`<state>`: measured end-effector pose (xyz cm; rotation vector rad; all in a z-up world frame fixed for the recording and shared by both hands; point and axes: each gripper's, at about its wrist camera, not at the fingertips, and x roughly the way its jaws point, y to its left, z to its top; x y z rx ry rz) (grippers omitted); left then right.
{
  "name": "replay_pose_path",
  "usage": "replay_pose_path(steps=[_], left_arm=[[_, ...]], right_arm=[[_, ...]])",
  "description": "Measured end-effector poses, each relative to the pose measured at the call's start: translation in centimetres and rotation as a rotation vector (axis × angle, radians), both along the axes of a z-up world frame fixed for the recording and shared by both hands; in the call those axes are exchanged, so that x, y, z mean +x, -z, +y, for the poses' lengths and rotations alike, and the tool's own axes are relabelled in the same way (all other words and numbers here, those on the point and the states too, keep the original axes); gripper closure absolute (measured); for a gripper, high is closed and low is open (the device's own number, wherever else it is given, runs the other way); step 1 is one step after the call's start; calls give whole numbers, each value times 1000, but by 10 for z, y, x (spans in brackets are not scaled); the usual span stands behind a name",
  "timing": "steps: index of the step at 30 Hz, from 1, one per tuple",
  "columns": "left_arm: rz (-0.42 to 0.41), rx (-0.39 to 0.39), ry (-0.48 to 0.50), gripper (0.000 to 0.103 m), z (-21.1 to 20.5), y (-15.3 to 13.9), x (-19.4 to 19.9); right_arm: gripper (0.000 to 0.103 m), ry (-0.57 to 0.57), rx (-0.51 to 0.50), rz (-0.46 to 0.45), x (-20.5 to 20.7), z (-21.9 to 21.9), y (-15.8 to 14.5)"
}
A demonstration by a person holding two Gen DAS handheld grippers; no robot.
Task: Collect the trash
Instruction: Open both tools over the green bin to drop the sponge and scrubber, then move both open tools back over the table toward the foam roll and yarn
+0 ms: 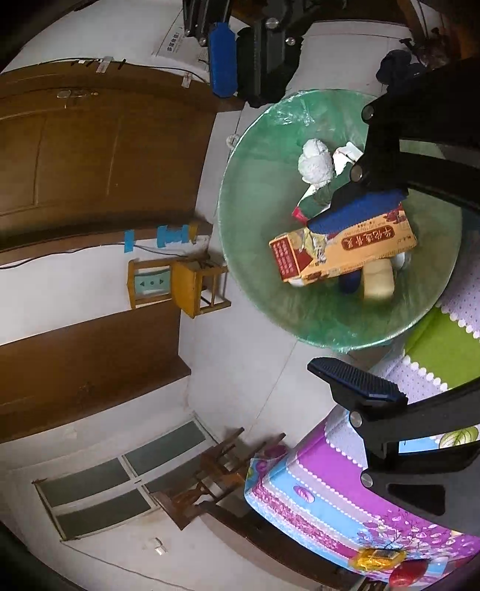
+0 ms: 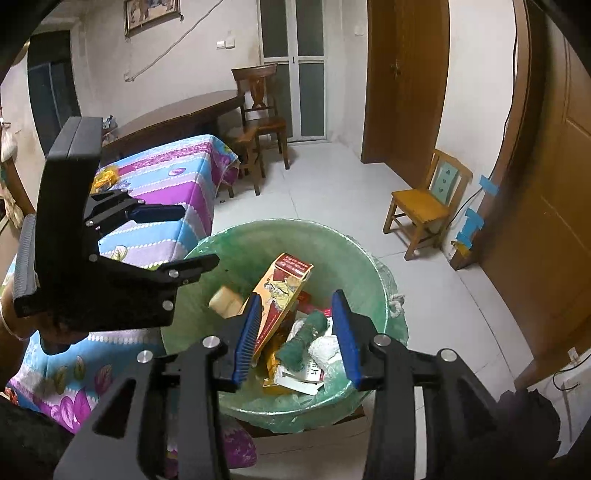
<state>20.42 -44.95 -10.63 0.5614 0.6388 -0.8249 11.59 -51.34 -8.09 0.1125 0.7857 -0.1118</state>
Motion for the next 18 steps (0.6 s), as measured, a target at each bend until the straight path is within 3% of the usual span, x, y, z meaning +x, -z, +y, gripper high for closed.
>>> replay_pose_path(steps=[10,18], left_arm=[[21,-24,-69,33,32,-5,4],[108,-33,-166,33,102,-6,24]], right_arm=[[65,-41,11,-51,-1,26,-13],[65,-132,112,-148,-8,63,-17]])
